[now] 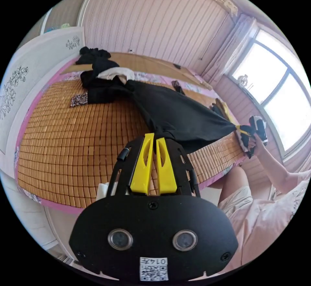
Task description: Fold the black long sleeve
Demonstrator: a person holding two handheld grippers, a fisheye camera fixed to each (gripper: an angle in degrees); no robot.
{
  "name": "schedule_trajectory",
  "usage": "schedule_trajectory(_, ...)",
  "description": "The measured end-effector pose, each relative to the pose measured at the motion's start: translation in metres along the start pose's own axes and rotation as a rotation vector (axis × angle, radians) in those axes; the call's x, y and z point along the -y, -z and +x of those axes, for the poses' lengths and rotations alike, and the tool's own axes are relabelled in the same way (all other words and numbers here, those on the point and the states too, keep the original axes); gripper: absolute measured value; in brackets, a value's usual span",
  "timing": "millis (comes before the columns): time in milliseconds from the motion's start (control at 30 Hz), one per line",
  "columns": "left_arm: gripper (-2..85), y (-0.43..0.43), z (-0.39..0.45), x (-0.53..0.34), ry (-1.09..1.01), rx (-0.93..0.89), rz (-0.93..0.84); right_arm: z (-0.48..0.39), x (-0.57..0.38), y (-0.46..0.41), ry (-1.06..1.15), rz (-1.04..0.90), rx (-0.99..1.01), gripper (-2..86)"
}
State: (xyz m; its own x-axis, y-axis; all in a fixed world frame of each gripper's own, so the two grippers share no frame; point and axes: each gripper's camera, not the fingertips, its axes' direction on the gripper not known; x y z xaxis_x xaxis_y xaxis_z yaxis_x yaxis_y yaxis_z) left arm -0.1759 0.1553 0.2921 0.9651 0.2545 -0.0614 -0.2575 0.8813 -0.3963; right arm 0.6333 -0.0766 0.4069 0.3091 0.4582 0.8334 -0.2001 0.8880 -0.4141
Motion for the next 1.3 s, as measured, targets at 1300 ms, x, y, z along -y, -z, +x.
schedule_trajectory(1300,8.7,-0.199,-0.124,-0.033,-0.177,0.134,-0.322,0.021,-0.020,-0.096,-0.075,-0.366,-0.301,7.7)
